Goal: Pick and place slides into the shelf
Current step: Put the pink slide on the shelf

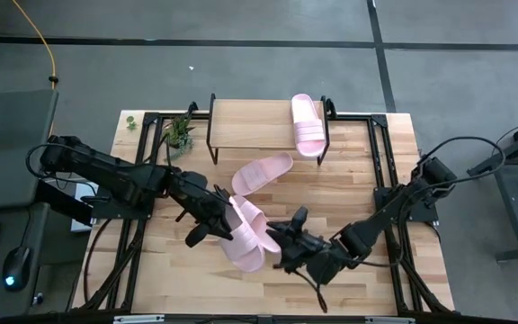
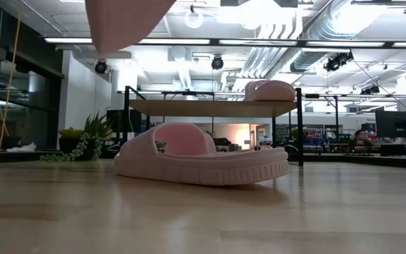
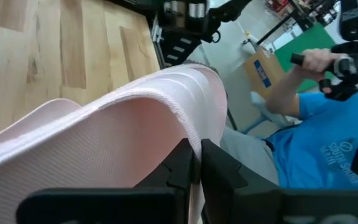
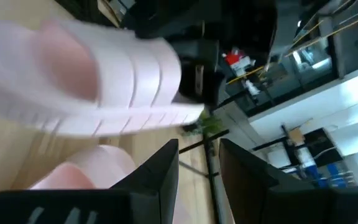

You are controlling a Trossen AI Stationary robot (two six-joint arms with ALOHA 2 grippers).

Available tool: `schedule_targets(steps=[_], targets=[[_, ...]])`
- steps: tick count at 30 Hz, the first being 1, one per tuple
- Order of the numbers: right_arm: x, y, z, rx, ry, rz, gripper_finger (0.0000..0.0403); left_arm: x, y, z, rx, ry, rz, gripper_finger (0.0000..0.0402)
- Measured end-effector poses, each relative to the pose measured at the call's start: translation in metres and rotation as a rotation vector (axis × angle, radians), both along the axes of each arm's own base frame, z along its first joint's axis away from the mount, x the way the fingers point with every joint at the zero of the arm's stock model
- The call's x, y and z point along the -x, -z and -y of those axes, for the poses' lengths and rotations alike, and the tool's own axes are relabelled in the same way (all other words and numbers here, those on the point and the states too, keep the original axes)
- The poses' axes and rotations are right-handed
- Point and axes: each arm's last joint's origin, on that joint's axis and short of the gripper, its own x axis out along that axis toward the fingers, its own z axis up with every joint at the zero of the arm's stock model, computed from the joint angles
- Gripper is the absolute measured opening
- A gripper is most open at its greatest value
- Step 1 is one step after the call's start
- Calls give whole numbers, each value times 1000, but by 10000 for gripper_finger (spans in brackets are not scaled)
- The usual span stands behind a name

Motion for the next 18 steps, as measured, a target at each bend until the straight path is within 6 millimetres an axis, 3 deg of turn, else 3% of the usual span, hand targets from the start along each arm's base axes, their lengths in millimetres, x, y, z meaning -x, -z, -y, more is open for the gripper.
schedule_targets(steps=[9, 18], targets=[[-34, -3, -38, 145, -17, -68, 112, 0, -1, 0, -12, -5, -6, 5], [-51, -8, -51, 155, -1, -119, 171, 0, -1, 0, -13, -5, -8, 29]])
